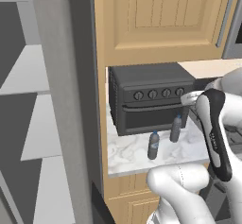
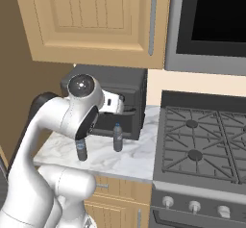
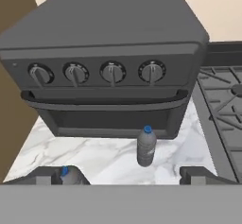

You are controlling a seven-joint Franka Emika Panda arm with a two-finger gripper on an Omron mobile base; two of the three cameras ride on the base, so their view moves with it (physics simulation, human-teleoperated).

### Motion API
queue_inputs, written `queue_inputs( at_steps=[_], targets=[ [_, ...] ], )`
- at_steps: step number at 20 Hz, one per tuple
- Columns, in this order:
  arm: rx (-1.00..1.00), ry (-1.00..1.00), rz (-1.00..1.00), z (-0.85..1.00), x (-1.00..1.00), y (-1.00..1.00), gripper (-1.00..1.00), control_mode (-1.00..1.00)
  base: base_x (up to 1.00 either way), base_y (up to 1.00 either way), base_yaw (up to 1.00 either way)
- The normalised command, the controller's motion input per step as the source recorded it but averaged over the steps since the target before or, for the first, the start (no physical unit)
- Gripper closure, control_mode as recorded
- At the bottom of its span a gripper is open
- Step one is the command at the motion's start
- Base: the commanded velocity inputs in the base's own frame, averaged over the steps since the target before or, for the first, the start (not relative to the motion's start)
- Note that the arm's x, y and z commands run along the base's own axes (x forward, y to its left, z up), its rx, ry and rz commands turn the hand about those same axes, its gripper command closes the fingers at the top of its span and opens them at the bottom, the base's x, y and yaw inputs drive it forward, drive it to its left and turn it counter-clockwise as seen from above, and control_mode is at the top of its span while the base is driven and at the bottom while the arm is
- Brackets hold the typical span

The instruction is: Take the bottled waters from the counter and place them in the freezer to freeze. Close the freezer door after placing the bottles.

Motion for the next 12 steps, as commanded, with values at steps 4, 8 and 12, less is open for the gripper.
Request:
queue_inputs(
  at_steps=[4,8,12],
  targets=[
    [0.03,-0.08,0.05,-0.15,0.00,-0.12,-1.00,-1.00,0.00,0.00,0.00],
    [0.00,-0.14,0.05,-0.10,0.00,-0.07,-1.00,-1.00,0.00,0.00,0.00],
    [0.00,-0.12,0.09,-0.31,0.00,-0.20,-1.00,-1.00,0.00,0.00,0.00]
  ],
)
